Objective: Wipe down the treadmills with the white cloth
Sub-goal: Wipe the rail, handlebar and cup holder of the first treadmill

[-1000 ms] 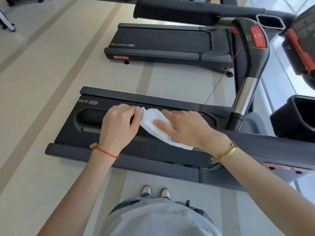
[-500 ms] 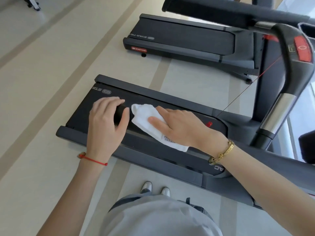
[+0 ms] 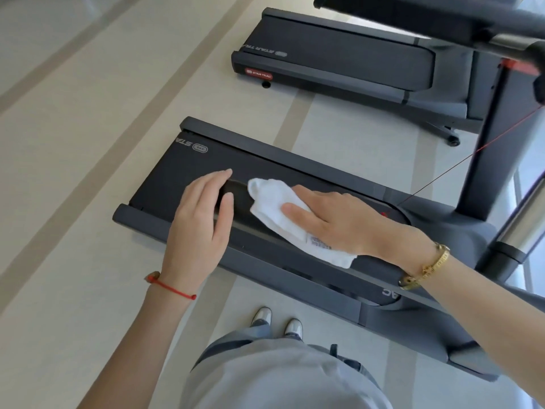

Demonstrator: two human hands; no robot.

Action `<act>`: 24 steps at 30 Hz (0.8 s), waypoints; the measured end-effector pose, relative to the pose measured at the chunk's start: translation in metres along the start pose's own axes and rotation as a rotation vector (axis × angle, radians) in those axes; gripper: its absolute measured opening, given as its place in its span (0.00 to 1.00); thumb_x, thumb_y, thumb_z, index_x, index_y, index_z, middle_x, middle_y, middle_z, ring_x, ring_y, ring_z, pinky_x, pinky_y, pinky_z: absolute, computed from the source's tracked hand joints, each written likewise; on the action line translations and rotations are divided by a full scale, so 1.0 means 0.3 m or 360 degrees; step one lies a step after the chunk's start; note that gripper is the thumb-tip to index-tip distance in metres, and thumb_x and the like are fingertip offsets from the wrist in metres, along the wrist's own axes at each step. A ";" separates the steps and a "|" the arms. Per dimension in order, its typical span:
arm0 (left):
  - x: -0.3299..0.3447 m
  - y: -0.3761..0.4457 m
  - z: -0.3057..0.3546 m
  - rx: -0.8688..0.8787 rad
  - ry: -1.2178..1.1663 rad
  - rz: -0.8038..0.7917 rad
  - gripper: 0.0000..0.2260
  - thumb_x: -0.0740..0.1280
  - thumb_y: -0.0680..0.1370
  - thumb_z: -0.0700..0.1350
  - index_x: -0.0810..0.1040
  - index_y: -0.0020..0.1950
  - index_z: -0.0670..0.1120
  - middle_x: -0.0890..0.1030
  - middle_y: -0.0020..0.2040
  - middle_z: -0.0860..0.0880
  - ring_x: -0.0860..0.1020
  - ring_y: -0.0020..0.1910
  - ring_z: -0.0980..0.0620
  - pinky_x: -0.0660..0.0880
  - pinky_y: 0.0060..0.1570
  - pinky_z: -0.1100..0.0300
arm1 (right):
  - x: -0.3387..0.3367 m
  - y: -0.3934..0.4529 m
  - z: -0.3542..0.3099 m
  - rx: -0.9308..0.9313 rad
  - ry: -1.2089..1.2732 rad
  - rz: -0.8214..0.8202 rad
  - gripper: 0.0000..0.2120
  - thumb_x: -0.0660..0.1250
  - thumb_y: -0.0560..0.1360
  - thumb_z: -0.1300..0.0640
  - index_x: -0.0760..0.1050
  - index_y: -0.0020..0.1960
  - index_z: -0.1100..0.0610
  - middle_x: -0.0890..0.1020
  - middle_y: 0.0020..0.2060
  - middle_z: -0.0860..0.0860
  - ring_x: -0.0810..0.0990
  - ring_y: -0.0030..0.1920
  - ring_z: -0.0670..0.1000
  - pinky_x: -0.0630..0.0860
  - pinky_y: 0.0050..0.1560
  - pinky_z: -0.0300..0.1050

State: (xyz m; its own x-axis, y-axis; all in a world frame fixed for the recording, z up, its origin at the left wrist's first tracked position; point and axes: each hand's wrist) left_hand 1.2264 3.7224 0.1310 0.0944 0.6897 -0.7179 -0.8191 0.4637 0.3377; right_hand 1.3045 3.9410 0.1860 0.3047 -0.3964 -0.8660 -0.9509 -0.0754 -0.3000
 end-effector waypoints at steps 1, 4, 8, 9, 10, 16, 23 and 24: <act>-0.001 0.002 -0.002 0.0005 -0.0002 -0.0010 0.19 0.55 0.85 0.47 0.72 0.72 0.41 0.76 0.68 0.46 0.71 0.69 0.52 0.63 0.69 0.70 | -0.002 0.001 -0.003 0.0023 0.0001 0.0004 0.21 0.46 0.80 0.35 0.66 0.53 0.50 0.78 0.41 0.46 0.78 0.40 0.51 0.69 0.41 0.48; -0.007 0.006 -0.010 0.0023 -0.0011 -0.0037 0.20 0.54 0.84 0.50 0.73 0.71 0.41 0.76 0.67 0.46 0.72 0.68 0.52 0.64 0.68 0.72 | 0.004 0.069 -0.051 0.0032 -0.0008 0.0048 0.23 0.47 0.79 0.33 0.66 0.50 0.52 0.77 0.37 0.46 0.76 0.38 0.50 0.67 0.38 0.48; -0.016 0.005 -0.014 0.0024 -0.0085 -0.0041 0.22 0.53 0.83 0.52 0.73 0.69 0.40 0.77 0.65 0.46 0.73 0.66 0.50 0.62 0.65 0.76 | 0.031 0.125 -0.106 0.0036 -0.0026 0.0176 0.23 0.47 0.79 0.33 0.67 0.50 0.52 0.78 0.37 0.48 0.75 0.36 0.49 0.68 0.38 0.48; -0.018 0.005 -0.015 0.0034 -0.0090 -0.0050 0.21 0.53 0.83 0.52 0.74 0.69 0.40 0.77 0.65 0.46 0.73 0.66 0.50 0.62 0.65 0.76 | 0.040 0.112 -0.106 0.0047 -0.0067 0.0239 0.24 0.47 0.78 0.32 0.67 0.52 0.52 0.78 0.38 0.48 0.76 0.36 0.50 0.68 0.38 0.48; -0.019 0.003 -0.016 0.0048 -0.0089 -0.0062 0.21 0.54 0.83 0.51 0.73 0.69 0.41 0.77 0.65 0.47 0.72 0.66 0.50 0.62 0.65 0.75 | 0.049 0.090 -0.104 0.0059 -0.0138 0.0318 0.24 0.47 0.78 0.32 0.68 0.54 0.51 0.78 0.39 0.47 0.75 0.36 0.51 0.67 0.37 0.48; -0.013 -0.001 0.019 0.0228 -0.0045 -0.0073 0.17 0.58 0.83 0.45 0.74 0.70 0.40 0.76 0.68 0.45 0.72 0.70 0.49 0.66 0.73 0.54 | 0.138 -0.091 -0.051 0.0232 -0.0653 0.0821 0.31 0.43 0.78 0.30 0.72 0.61 0.50 0.75 0.37 0.48 0.73 0.35 0.53 0.62 0.32 0.44; 0.065 0.016 0.140 0.0632 0.0014 -0.0184 0.11 0.61 0.82 0.42 0.82 0.58 0.42 0.83 0.56 0.49 0.80 0.57 0.50 0.63 0.73 0.45 | 0.235 -0.265 0.025 0.0380 -0.0888 0.1230 0.28 0.56 0.80 0.35 0.76 0.63 0.56 0.79 0.49 0.53 0.76 0.42 0.57 0.73 0.45 0.52; 0.077 0.018 0.160 0.0664 -0.0001 -0.0206 0.11 0.61 0.82 0.42 0.82 0.57 0.43 0.84 0.55 0.50 0.81 0.55 0.50 0.65 0.72 0.46 | 0.245 -0.290 0.038 0.0405 -0.0932 0.1274 0.27 0.57 0.80 0.36 0.76 0.63 0.57 0.80 0.50 0.54 0.77 0.44 0.58 0.74 0.47 0.52</act>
State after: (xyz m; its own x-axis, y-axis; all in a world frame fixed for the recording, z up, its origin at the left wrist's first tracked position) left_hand 1.2515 3.7676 0.1454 0.1819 0.6114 -0.7701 -0.5016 0.7313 0.4622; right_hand 1.4103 3.9289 0.1439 -0.3714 0.2691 -0.8886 -0.8682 0.2387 0.4351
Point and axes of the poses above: each hand's wrist, its own y-axis towards the middle knuckle, its own x-axis out of the palm, z = x × y
